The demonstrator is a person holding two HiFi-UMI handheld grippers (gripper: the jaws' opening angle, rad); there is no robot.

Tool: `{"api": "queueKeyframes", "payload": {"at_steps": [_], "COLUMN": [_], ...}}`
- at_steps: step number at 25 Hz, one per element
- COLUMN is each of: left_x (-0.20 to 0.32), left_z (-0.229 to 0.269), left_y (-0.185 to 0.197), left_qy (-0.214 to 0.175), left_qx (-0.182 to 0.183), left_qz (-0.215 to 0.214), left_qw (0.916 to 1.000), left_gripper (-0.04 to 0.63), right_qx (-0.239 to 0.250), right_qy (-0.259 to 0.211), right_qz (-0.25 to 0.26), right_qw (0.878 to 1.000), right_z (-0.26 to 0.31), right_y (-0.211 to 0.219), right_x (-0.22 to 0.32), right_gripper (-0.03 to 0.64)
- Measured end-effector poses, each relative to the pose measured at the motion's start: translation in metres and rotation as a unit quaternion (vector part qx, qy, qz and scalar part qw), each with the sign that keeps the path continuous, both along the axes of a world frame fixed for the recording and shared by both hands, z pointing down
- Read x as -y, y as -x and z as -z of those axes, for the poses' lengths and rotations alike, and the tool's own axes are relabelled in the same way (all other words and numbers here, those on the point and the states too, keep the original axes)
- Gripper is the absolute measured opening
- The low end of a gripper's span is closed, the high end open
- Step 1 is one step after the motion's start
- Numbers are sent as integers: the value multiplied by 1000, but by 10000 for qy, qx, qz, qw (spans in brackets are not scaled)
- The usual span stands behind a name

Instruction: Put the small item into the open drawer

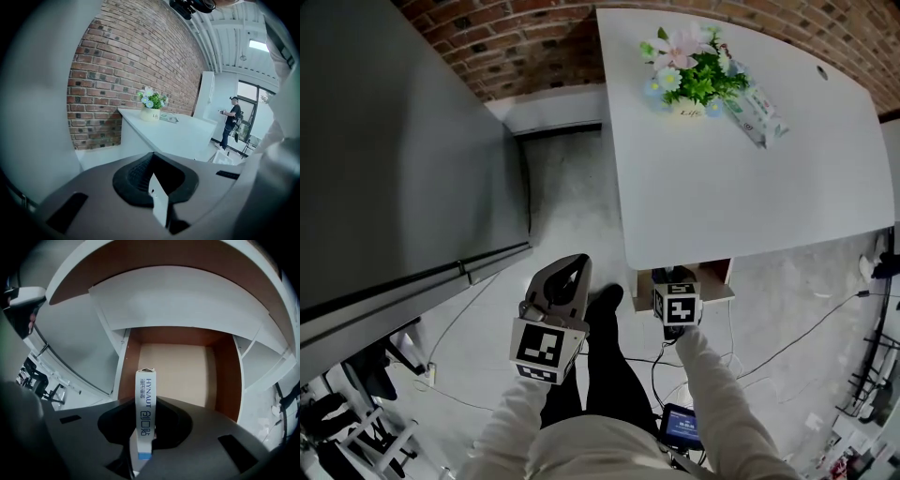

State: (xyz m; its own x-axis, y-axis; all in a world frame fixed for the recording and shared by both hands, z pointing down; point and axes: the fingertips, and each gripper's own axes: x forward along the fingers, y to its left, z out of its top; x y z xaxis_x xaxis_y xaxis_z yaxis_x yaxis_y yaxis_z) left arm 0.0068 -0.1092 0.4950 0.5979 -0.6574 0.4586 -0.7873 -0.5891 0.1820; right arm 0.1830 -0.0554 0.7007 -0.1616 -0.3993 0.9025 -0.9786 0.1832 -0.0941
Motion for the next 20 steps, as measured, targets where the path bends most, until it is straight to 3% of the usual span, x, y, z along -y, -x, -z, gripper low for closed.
{"api": "queueKeyframes", "payload": {"at_steps": [20], "left_x": [-13], "left_z": [-20], "left_y": [25], "left_qy": [135], "left_qx": [83], "left_qz": [331], "left_qw": [9993], "left_gripper": [15], "right_qx": [-556], "right_qy": [599], "right_qz": [324], "right_qw": [9961], "right_z": [-60], "right_y": [-5], "right_x": [-4], "right_gripper": [84]}}
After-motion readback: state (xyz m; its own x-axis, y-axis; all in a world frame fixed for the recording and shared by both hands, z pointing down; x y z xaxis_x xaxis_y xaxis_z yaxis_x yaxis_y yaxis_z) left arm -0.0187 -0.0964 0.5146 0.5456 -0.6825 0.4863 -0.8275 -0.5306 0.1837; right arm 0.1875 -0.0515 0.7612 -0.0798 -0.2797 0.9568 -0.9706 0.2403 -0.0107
